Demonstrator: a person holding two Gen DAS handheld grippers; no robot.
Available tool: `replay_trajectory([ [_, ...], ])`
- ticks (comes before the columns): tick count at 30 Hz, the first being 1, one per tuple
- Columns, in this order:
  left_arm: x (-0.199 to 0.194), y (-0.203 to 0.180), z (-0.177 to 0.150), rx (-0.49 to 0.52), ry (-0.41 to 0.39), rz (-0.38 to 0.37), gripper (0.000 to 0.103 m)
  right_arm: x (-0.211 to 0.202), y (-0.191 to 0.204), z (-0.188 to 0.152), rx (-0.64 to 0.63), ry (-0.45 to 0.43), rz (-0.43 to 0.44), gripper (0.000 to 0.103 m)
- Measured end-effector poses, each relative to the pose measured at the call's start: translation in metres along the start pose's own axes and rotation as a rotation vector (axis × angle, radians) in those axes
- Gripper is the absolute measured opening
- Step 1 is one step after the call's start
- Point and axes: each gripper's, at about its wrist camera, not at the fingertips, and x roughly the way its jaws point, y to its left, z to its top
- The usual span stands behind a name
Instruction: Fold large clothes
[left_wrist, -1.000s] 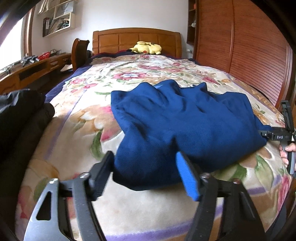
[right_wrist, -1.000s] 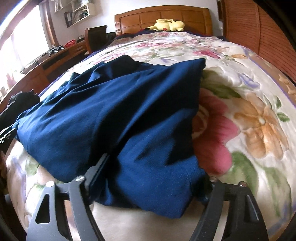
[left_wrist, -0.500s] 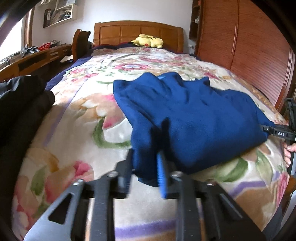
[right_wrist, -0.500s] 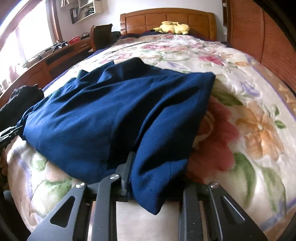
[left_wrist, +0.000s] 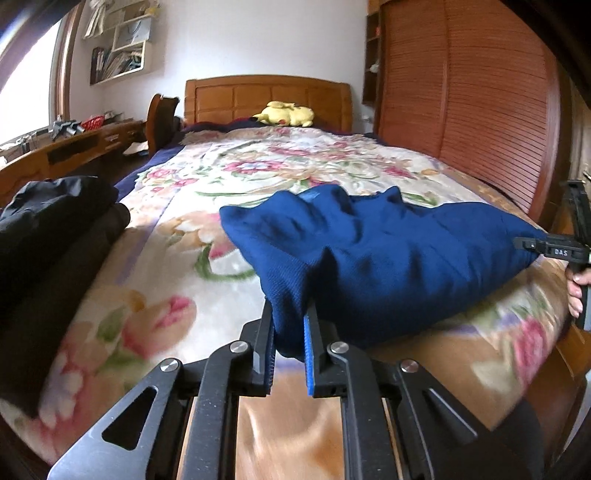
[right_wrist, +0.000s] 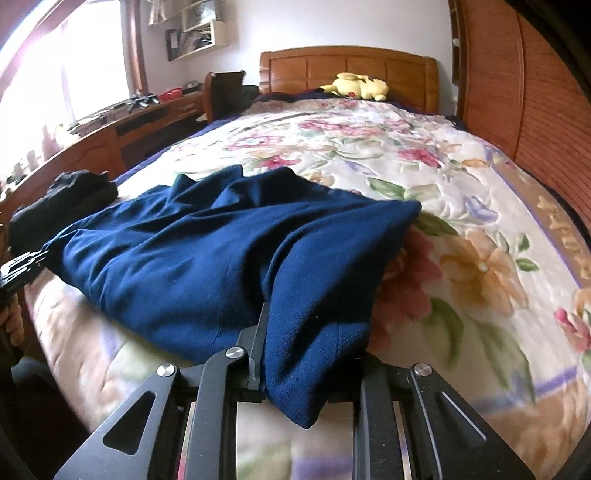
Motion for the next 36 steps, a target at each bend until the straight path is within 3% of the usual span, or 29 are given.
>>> replay_trajectory([
  [7,-0.048,-0.012,-0.026,0.027,-0.014,-0.024,0.013,-0.055,0.005,-0.047,-0.013,0.003,0.033,0.020],
  [13,-0.045,-0.010,-0.038,0.028,0.026,0.004,0.017,-0.070,0.020,-0.058,-0.026,0.002,-0.015,0.020],
  [16,-0.048,-0.010,-0.041,0.031,0.024,0.049,0.030,-0.066,0.026,-0.054,-0.029,0.011,-0.041,0.021],
  [18,-0.053,-0.010,-0.043,0.043,0.009,0.087,0.045,-0.063,0.032,-0.050,-0.056,0.013,-0.059,0.021],
  [20,-0.054,-0.008,-0.043,0.032,0.021,0.100,0.047,-0.063,0.036,-0.050,-0.071,0.019,-0.066,0.022],
  [22,-0.057,-0.006,-0.042,0.018,0.028,0.102,0.056,-0.064,0.035,-0.054,-0.073,0.021,-0.062,0.022],
  [24,-0.062,-0.008,-0.040,0.022,0.015,0.110,0.077,-0.064,0.035,-0.056,-0.080,0.023,-0.061,0.023],
  [36,-0.068,-0.051,0.000,0.059,-0.030,0.069,0.080,-0.065,0.024,-0.070,-0.061,-0.040,-0.020,0.024],
])
